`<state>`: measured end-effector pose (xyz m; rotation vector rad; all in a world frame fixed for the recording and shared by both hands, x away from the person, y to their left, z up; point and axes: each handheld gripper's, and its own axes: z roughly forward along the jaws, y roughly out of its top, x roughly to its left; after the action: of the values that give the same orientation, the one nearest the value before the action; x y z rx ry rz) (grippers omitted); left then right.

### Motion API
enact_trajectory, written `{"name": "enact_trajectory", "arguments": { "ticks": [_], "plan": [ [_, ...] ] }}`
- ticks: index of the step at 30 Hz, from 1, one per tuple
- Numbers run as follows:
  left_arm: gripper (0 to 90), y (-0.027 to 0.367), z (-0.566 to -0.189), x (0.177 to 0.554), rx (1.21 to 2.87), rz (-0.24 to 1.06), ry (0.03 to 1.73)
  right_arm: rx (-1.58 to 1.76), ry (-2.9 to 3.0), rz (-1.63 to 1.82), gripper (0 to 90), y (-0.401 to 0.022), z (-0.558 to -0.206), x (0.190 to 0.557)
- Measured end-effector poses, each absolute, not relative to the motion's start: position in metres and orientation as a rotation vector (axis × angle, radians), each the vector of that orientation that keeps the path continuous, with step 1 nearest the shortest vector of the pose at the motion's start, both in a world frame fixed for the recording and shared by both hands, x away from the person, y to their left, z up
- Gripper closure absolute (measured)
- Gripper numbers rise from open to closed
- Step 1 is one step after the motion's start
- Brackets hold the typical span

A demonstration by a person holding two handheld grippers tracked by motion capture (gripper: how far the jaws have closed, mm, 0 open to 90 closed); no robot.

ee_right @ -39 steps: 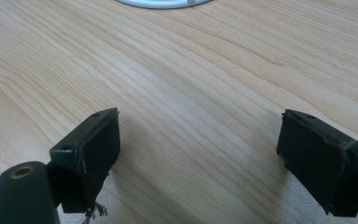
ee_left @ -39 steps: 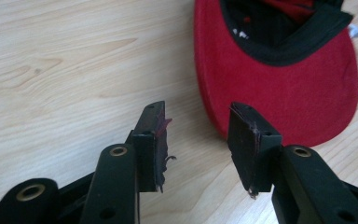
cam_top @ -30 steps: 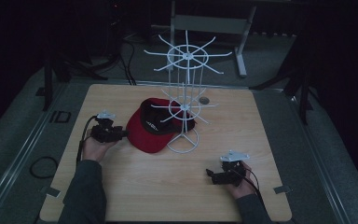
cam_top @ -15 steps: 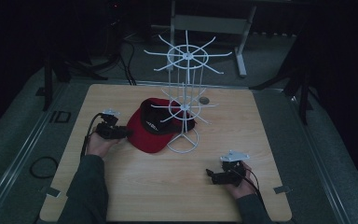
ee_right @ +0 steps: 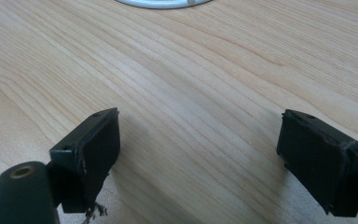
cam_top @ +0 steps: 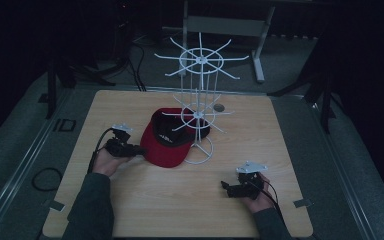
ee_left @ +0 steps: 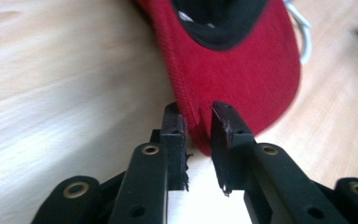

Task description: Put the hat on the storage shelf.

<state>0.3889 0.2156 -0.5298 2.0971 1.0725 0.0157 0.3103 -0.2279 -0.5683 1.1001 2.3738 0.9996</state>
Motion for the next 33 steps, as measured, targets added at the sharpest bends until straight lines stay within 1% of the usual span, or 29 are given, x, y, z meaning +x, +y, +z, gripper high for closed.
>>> {"name": "enact_trajectory", "arguments": {
  "ticks": [5, 9, 15, 17, 19, 20, 22, 28, 30, 33],
  "plan": [
    [69.8, 0.204, -0.536, 0.396, 2.100, -0.027, 1.070, 1.100, 2.374, 1.000, 13.1, -0.228, -0.568, 0.310],
    [67.5, 0.197, -0.542, 0.402, 2.093, -0.066, 1.068, 1.100, 2.374, 1.000, 13.1, -0.228, -0.568, 0.310],
    [67.3, 0.192, -0.550, 0.405, 2.112, -0.116, 1.064, 1.100, 2.374, 1.000, 13.1, -0.228, -0.568, 0.310],
    [68.9, 0.192, -0.549, 0.405, 2.114, -0.121, 1.055, 1.100, 2.374, 1.000, 13.1, -0.228, -0.568, 0.310],
    [71.5, 0.191, -0.548, 0.403, 2.120, -0.103, 1.033, 1.100, 2.374, 1.000, 13.1, -0.228, -0.568, 0.310],
    [71.5, 0.189, -0.544, 0.398, 2.122, -0.065, 1.014, 1.100, 2.374, 1.000, 13.1, -0.228, -0.568, 0.310],
    [75.2, 0.190, -0.541, 0.395, 2.125, -0.037, 1.005, 1.100, 2.374, 1.000, 13.1, -0.228, -0.568, 0.310],
    [78.6, 0.209, -0.543, 0.387, 2.044, 0.018, 1.068, 1.100, 2.374, 1.000, 13.1, -0.228, -0.568, 0.310],
    [80.0, 0.216, -0.542, 0.383, 2.011, 0.065, 1.091, 1.100, 2.374, 1.000, 13.1, -0.228, -0.568, 0.310],
    [83.2, 0.226, -0.537, 0.375, 1.971, 0.167, 1.114, 1.100, 2.374, 1.000, 13.1, -0.228, -0.568, 0.310]
  ]
}}
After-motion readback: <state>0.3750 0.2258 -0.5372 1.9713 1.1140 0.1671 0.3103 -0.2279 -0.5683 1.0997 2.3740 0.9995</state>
